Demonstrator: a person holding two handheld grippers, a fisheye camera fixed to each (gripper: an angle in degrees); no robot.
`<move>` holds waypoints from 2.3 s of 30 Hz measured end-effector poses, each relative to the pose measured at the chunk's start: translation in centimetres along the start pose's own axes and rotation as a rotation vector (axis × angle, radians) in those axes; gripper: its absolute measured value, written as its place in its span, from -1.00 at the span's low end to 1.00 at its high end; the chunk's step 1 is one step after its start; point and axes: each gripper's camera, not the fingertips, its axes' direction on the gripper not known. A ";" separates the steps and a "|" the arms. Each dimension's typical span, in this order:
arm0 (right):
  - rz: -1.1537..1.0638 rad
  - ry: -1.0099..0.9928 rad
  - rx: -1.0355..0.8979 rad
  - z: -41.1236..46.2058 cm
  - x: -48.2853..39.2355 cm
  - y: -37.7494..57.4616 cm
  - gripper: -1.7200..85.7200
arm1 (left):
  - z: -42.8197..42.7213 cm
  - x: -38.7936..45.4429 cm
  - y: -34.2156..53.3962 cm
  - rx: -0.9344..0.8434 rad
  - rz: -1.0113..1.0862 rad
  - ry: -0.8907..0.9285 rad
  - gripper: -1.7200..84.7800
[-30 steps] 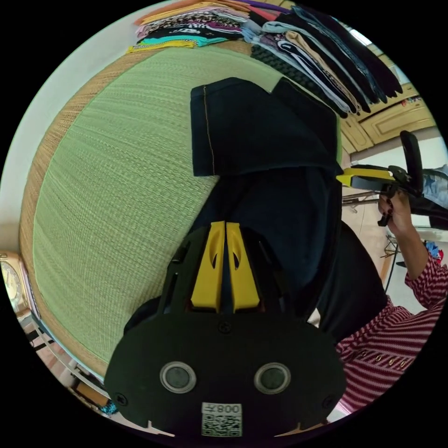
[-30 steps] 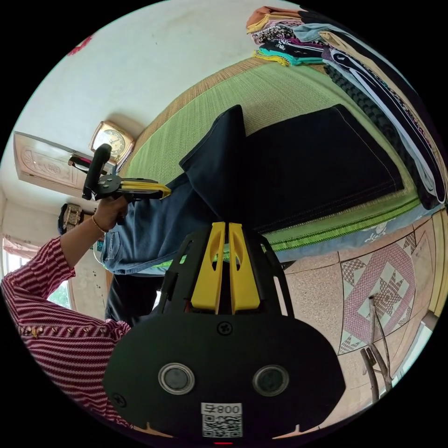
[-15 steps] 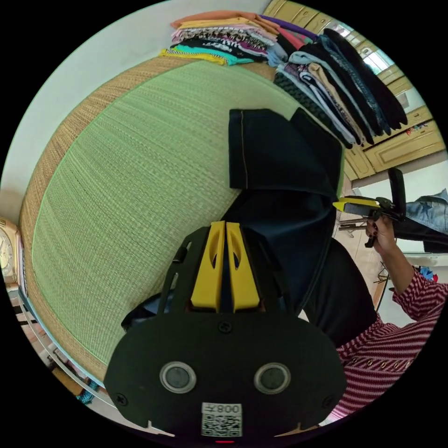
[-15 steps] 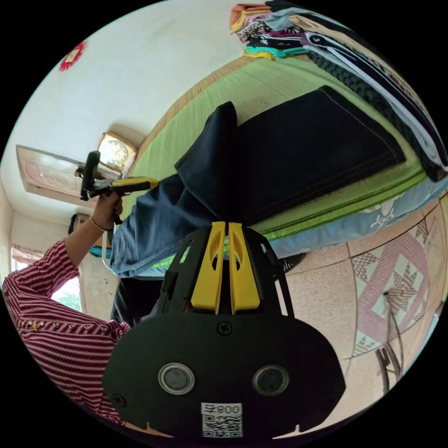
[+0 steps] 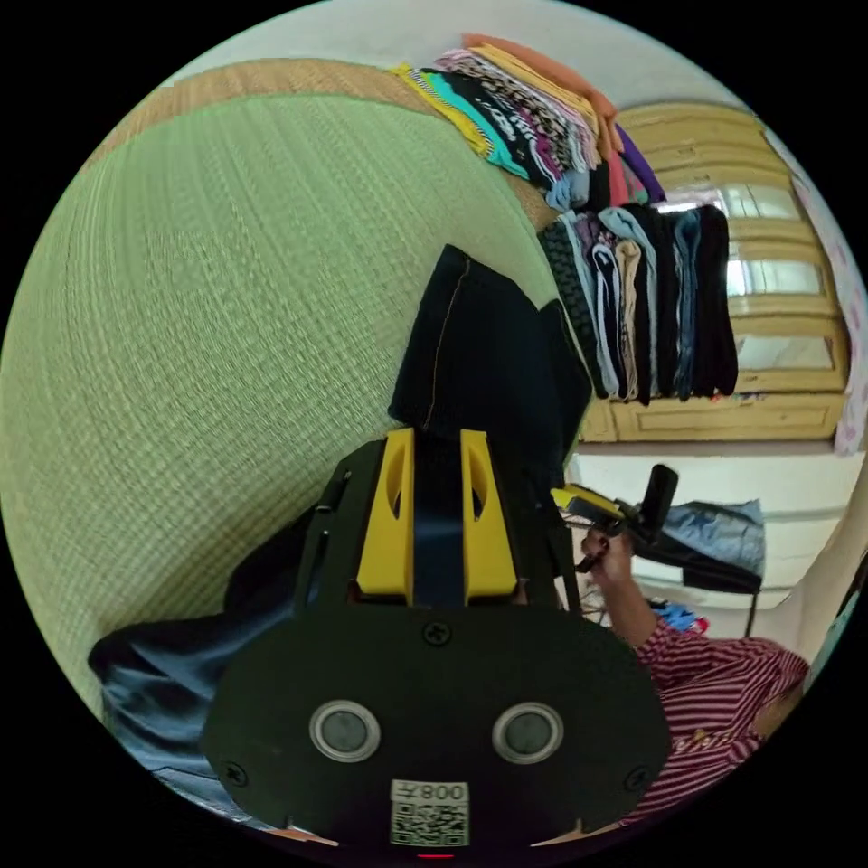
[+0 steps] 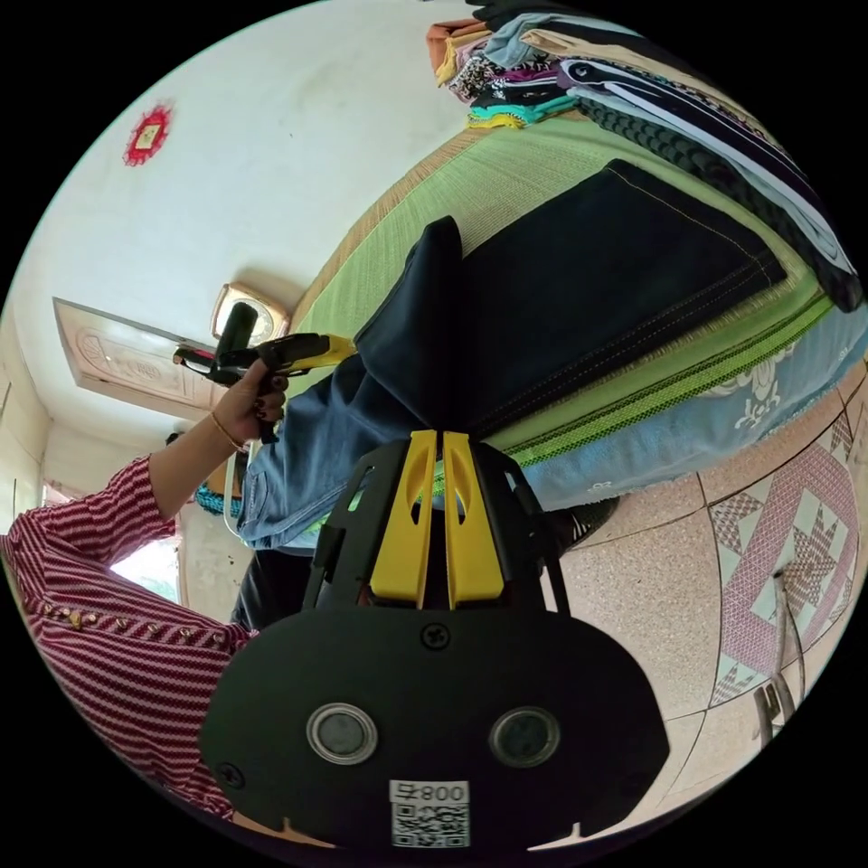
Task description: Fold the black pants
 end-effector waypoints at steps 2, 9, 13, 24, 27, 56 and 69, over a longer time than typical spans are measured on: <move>0.001 -0.007 0.006 -0.3 0.5 0.5 -0.94 | -0.2 -0.2 -0.1 -0.007 -0.043 0.019 -0.81; 0.024 -0.084 0.032 -1.2 2.8 2.0 -0.93 | -2.3 1.7 0.3 0.050 -0.049 0.105 -0.90; 0.053 -0.128 0.058 -2.7 4.6 3.4 -0.90 | -3.8 4.9 0.2 0.104 0.047 0.153 -0.92; -0.205 -0.031 0.308 -11.8 0.5 -0.7 -0.70 | -2.4 18.4 -2.4 0.001 0.396 0.144 -0.92; -0.237 0.033 0.298 -11.7 0.2 -3.6 -0.70 | -1.0 21.4 -3.1 -0.046 0.453 0.124 -0.91; 0.083 -0.147 0.472 -18.8 17.9 2.4 -0.93 | 2.0 27.0 -7.5 0.025 0.449 -0.085 -0.93; 0.275 -0.124 0.448 -16.8 23.6 7.1 -0.95 | 7.8 28.7 -10.3 -0.125 0.538 -0.333 -0.93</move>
